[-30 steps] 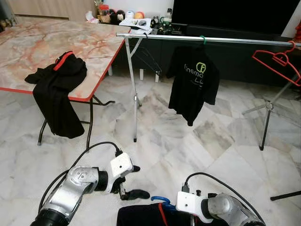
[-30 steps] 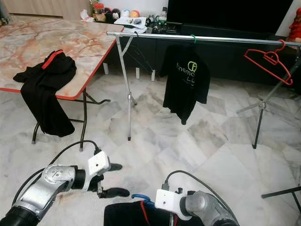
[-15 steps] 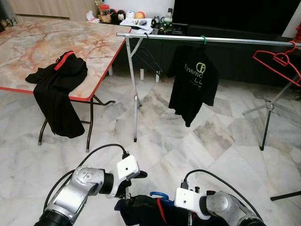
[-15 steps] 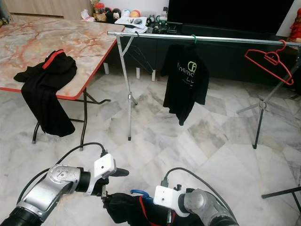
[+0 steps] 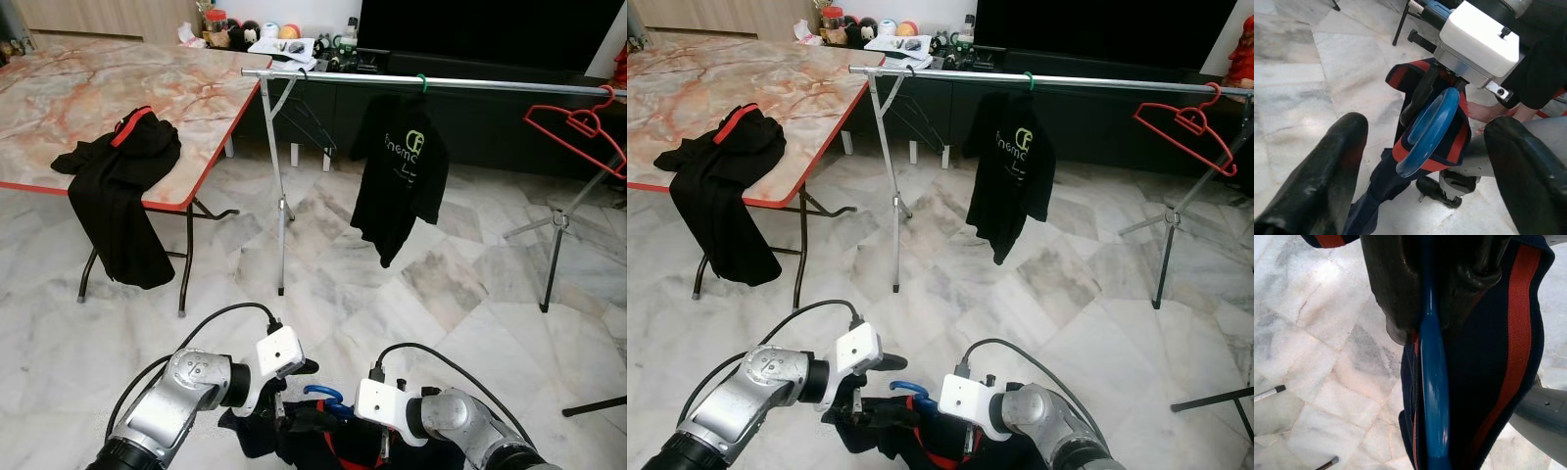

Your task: Hang hanger

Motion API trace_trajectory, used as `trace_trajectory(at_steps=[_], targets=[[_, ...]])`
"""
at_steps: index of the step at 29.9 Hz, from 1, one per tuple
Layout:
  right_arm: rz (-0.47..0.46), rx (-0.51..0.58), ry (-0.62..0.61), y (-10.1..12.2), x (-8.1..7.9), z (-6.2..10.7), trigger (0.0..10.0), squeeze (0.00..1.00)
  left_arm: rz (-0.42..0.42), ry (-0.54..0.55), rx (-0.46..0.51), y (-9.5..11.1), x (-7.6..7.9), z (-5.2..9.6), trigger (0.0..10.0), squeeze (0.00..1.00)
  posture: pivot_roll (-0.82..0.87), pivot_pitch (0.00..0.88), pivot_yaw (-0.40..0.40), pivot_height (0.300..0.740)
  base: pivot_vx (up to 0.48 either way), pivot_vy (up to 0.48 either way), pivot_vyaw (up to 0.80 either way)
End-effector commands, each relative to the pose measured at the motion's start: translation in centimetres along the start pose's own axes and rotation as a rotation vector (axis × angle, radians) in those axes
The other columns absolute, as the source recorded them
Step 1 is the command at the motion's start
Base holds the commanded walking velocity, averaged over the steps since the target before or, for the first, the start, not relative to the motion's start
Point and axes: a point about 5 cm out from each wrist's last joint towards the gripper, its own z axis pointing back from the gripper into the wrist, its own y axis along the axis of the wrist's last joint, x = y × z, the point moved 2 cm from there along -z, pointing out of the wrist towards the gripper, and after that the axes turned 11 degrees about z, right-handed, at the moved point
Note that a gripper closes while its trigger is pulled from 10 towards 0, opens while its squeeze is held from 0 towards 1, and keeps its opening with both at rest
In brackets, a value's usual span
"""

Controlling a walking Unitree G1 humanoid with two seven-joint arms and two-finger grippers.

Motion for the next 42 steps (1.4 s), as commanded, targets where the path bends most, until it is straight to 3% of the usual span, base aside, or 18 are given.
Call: trace_trajectory(at_steps=[1,42], targets=[[-0.005,0.030,-0.021,0.50,0.75,0.20,10.0,0.00,-0.031,-0.002,-0.005,0.48,0.09,-0.13,0.0,0.00,0.02,0.082,-0.049,0.740,0.000,0.000,0.00],[-0.024,0.058,0.020,0.66,0.56,0.31,10.0,0.00,-0.030,-0.012,0.012,0.88,0.20,-0.54,0.0,0.00,0.02,0.087,-0.053,0.740,0.000,0.000,0.00]])
